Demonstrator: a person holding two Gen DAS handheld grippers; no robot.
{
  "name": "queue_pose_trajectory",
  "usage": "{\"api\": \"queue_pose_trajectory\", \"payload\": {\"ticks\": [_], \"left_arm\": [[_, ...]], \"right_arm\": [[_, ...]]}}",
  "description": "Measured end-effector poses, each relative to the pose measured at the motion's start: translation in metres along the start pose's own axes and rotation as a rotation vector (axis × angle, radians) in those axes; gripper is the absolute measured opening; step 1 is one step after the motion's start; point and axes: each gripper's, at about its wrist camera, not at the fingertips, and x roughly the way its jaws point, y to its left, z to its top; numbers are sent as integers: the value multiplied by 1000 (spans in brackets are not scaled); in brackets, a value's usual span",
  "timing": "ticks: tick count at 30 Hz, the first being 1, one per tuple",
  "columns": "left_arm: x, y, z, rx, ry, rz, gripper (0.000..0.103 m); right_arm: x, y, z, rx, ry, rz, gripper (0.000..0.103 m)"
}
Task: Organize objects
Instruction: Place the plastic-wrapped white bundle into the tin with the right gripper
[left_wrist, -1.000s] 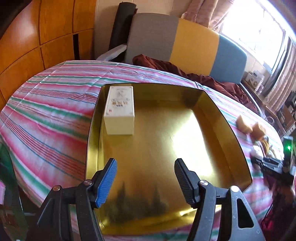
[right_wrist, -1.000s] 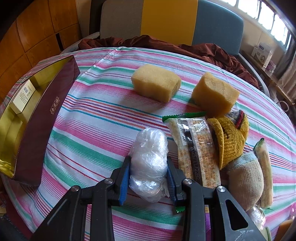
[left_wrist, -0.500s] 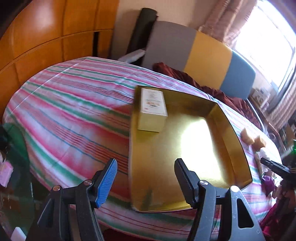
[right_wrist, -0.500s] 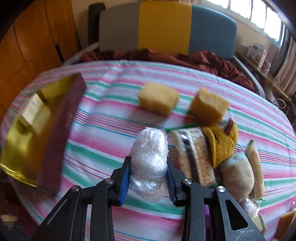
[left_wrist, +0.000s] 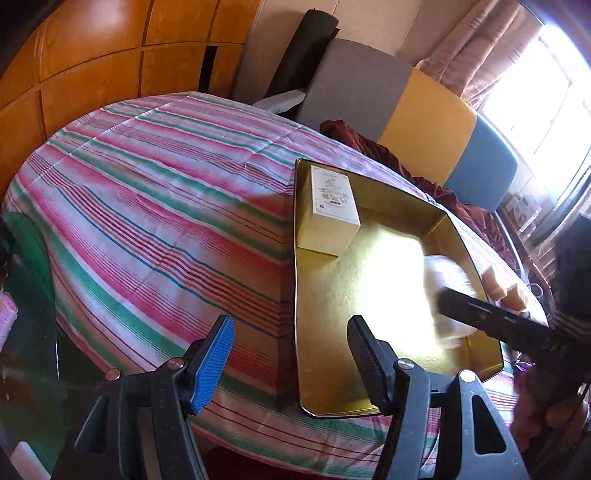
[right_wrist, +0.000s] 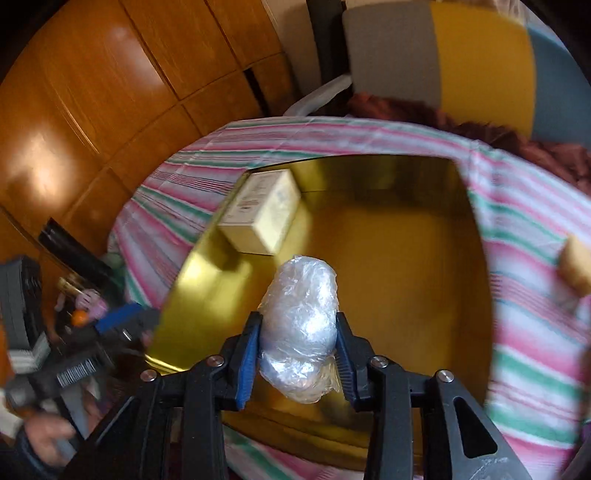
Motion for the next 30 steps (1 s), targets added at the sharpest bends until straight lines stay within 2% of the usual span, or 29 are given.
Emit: {"api": "queue_pose_trajectory", "payload": {"ticks": [1,2,4,8,13,22,25,27,30], "left_arm": [[-1,0,0,6,-6,-3,64],[-2,0,0,11,-10,-4,64],[-2,-1,0,20,-19,3,64],[1,-6,-3,35,-15,1,64],[0,-13,-5,62,-15,2,64],[5,-34,-10,109,22,-24,64],[4,-40,-12,136,15,-9,63],[-1,-41,-10,132,1,-40,62],[-9,-54,-8,169,-38,-37,62]], "right_arm": [[5,5,2,15,-1,33,69],[6,9,3,12,-8,40,79],[7,16,1,-19,-7,44,81],[-2,11,-11,-66,-2,-6,103],[-21,-1,-27,-99,-33,-105,103],[-63,-28,-42,-62,-125,-213,103],[-74,-42,-48,-28,-127,-253,103],[-80,-53,-53,3,-130,-276,103],[-95,-77,-62,56,-136,-312,103]]}}
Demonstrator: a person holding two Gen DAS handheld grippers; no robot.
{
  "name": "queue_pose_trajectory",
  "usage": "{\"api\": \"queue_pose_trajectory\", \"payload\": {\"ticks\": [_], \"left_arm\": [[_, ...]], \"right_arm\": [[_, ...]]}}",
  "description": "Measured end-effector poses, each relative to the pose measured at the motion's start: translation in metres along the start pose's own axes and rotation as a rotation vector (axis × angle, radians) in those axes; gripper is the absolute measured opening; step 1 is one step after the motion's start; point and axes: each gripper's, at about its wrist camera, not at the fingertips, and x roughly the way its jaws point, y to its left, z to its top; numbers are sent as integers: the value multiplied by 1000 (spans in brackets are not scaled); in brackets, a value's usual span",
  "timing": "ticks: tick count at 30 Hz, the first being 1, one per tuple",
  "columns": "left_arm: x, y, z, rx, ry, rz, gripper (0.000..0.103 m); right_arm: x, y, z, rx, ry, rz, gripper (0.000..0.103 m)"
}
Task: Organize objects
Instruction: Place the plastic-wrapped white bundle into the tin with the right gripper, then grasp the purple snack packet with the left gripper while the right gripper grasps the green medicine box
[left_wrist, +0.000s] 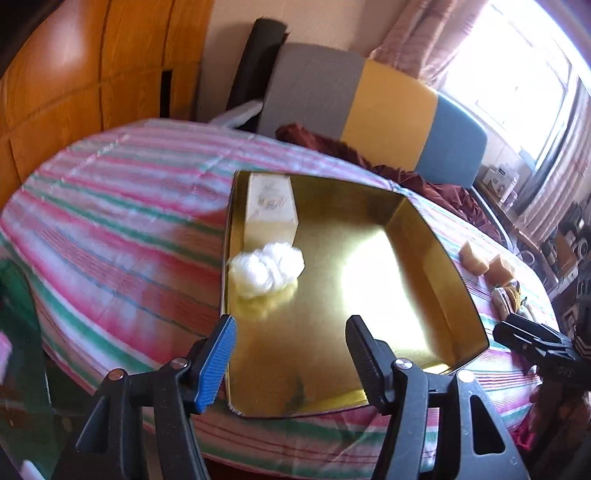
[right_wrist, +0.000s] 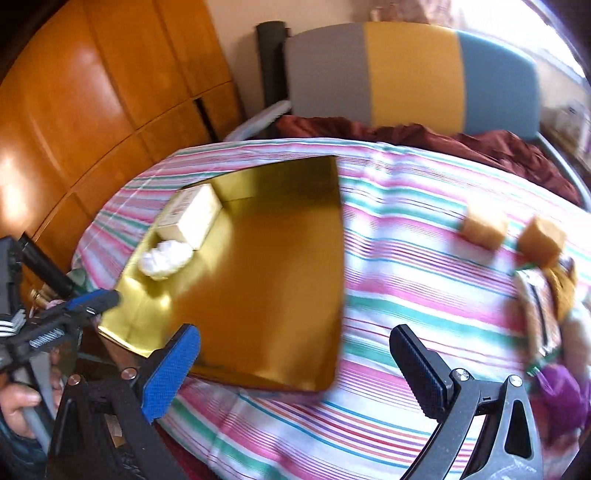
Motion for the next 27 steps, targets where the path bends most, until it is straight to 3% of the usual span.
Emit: {"api": "queue_pose_trajectory", "payload": {"ticks": [9,13,18,20,23,27], "left_arm": [[9,-68,2,174,69,-225,62],[8,-120,-2,297,102,-363,62],[16,-182,-6,375,185,-509,63],[19,-211,-10,405,227,-562,63],[29,-252,-21,451,293,-615,63],[37,-294,-35,542,323,-624,61]], "right_arm": [[-62,-108,-9,155,-52,-198,103],[-110,-180,-17,344,-145,-320,103],[-154,-256,-46,623,-275,-415,103],[-156,-276,-60,733,-293,-408,103],[-154,-299,-74,876,-289,-330,103],[-152,-303,-75,885,-286,-301,103]]}}
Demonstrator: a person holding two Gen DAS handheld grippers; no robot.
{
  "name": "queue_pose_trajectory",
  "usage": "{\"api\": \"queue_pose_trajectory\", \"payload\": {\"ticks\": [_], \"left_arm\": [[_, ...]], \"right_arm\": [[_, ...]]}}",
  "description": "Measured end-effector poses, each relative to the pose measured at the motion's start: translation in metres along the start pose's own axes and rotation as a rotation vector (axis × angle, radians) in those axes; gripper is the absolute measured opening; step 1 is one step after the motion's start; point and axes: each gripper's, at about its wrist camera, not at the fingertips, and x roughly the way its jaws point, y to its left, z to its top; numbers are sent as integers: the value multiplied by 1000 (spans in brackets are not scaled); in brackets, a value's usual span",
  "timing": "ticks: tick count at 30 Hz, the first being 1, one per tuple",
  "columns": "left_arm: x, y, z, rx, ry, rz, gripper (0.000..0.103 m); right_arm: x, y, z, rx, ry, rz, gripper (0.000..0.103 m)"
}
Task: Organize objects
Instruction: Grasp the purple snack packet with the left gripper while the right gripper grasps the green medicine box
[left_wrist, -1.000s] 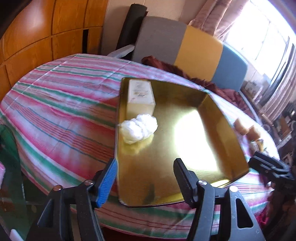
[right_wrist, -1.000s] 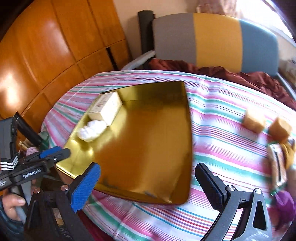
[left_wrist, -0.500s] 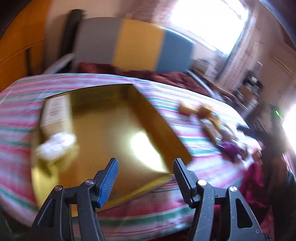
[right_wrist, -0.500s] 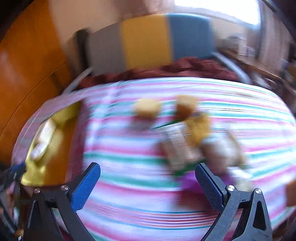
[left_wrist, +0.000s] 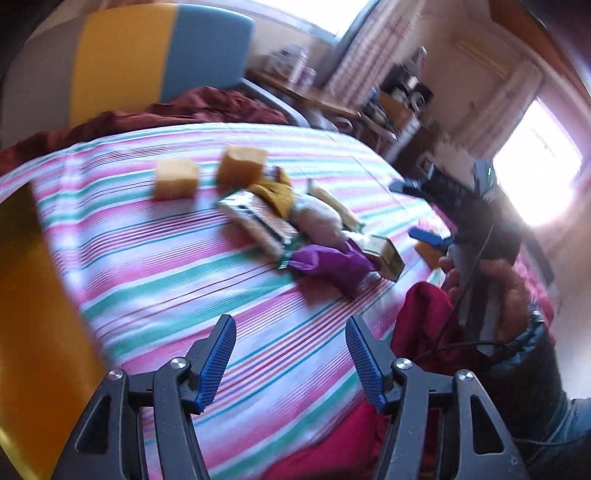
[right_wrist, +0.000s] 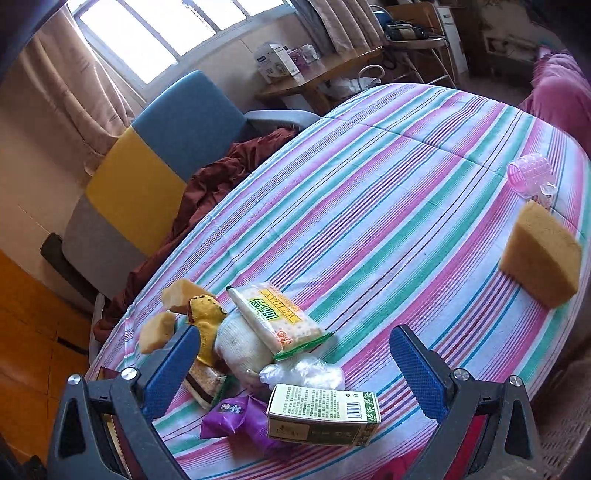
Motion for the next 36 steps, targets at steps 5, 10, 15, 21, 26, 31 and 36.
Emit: {"api": "queue_pose_trajectory", "payload": {"ticks": [5,10,15,21,26,31,36], "left_arm": [[33,-40,18,180,0,56,61],[67,-71,38,377,-3,101,61],[109,-78,45,495,70,125,61],[134,-72,44,494,124,63,50],[113,-62,20,490,127,19,34],[90,-42,-20,411,146,4,30],[72,-30,-24,327,111,13,40]], "right_arm": [[7,7,-6,-21,34,34,103],[9,3,-5,-16,51,55,103],[13,-2,-3,7,68,66,103],[18,-5,-3,16,86,63,103],[21,-6,-3,22,100,65,103],[21,-5,-3,15,102,51,103],[20,-7,-3,18,99,33,103]]}}
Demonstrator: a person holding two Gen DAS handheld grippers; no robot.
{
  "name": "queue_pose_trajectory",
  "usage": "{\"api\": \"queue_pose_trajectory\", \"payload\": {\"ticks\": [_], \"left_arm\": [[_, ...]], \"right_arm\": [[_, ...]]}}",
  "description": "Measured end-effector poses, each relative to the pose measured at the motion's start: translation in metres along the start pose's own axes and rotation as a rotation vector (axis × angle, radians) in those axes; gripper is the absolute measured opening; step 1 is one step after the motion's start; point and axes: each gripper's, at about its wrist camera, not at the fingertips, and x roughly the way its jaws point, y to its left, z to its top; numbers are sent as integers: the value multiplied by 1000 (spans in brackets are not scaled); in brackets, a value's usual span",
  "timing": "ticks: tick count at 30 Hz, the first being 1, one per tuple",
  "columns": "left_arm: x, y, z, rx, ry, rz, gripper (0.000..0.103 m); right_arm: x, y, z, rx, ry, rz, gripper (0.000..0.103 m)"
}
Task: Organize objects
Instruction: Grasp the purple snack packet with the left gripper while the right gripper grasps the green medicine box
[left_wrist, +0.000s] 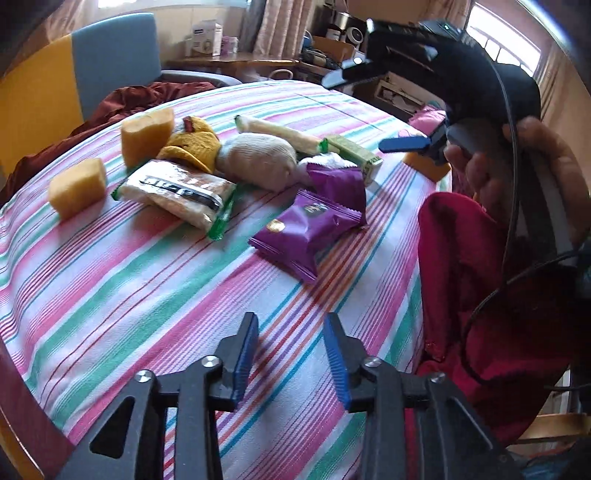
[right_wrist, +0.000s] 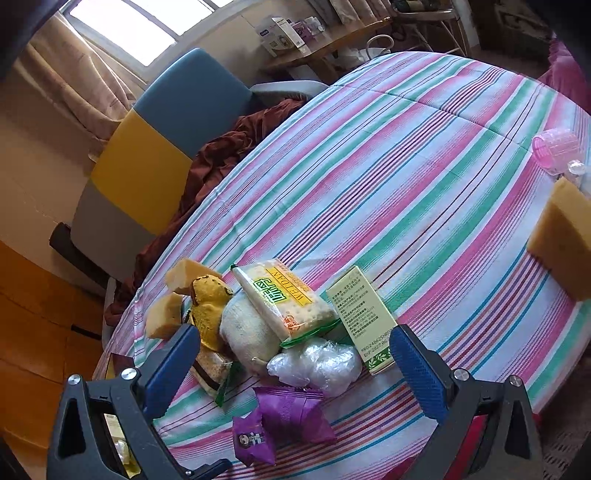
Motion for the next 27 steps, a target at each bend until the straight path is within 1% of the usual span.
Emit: {"api": "queue_pose_trajectory", "payload": {"ticks": [1,3,5,7,10,13,15,16,18,19,24,27], "left_arm": [[-2,0,3,6,-6,10,44],[-4,-2,12,21,-17,20,47],[-2,-5,24,50,-24,10,56],[6,-12,38,100,-14,0,63],[24,-20,55,153,16,9,63],[37,-19,70,153,32,-4,63],[44,-18,74,148,44,3,63],[50,-16,76,138,55,1,63],[59,-13,76,111,78,-25,53],[63,-13,74,91,87,-36,38],[55,-9,57,37,33,-59,35],[42,-3,37,-1,11,-46,35]], "right_arm": [[0,0,0,0,-1,-2,103],[-1,0,-1,2,-4,-4,103],[-2,-1,-1,6,-5,-6,103],[-2,-2,-1,13,-6,-6,103],[-2,-3,-1,19,-5,-1,103],[-1,-4,-1,25,-2,2,103],[-1,-6,0,34,-2,5,103],[-2,-7,1,40,-4,6,103],[-3,-10,2,56,-12,4,103],[-4,-13,2,66,-17,1,103],[-8,-24,6,120,-39,-23,103],[-6,-25,6,119,-32,-50,103]]}}
